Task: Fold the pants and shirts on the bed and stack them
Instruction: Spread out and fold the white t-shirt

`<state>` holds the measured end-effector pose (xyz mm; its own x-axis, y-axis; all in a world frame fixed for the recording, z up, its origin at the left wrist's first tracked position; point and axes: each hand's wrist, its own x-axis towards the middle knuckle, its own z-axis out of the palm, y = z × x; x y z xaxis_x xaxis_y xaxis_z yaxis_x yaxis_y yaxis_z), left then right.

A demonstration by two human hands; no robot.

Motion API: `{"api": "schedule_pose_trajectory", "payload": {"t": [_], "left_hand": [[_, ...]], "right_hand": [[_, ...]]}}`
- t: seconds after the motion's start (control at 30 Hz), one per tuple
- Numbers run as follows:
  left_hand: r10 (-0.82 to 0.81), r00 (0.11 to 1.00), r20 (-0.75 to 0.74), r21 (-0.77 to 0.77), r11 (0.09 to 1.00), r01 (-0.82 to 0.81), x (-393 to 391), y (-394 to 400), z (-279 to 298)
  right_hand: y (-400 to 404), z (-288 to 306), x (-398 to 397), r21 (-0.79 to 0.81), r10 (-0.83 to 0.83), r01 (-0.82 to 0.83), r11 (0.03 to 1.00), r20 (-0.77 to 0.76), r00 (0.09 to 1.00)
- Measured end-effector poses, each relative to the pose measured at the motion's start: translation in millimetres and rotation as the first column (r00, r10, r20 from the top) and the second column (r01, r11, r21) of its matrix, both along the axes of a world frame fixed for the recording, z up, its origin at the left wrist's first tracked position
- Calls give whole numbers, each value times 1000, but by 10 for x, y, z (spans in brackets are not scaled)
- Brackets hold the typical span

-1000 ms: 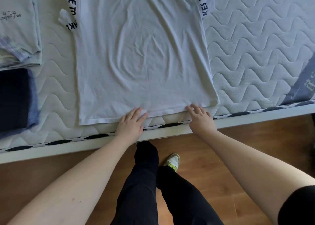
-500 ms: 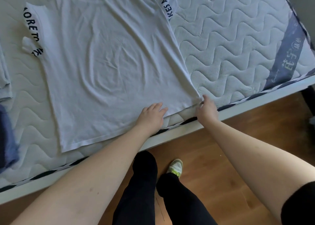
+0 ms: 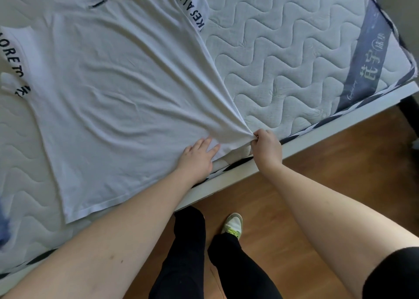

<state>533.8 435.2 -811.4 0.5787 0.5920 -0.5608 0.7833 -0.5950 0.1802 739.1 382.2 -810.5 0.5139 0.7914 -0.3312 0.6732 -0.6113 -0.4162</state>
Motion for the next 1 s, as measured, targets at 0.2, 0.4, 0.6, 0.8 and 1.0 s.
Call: {"api": "schedule_pose_trajectory", "payload": {"t": [0.2, 0.4, 0.6, 0.8, 1.0], "left_hand": [[-5, 1000, 18, -23, 1000, 5, 24, 2, 13], [68, 992, 103, -165, 985, -50, 23, 398, 153], [187, 962, 197, -158, 975, -157, -124, 1052, 378], [202, 949, 242, -85, 979, -186, -278, 1746, 655], [171, 962, 211, -24, 985, -170, -121, 2436, 684]], "right_hand": [[-166, -55, -8, -111, 105, -92, 989, 114, 988], [49, 84, 2, -84, 53, -50, 995, 32, 998], [708, 299, -110, 15, 79, -78, 997, -75, 994], [1221, 456, -100, 37, 14, -8, 999, -154, 988], [1966, 470, 49, 36, -80, 95, 995, -297, 952]]}}
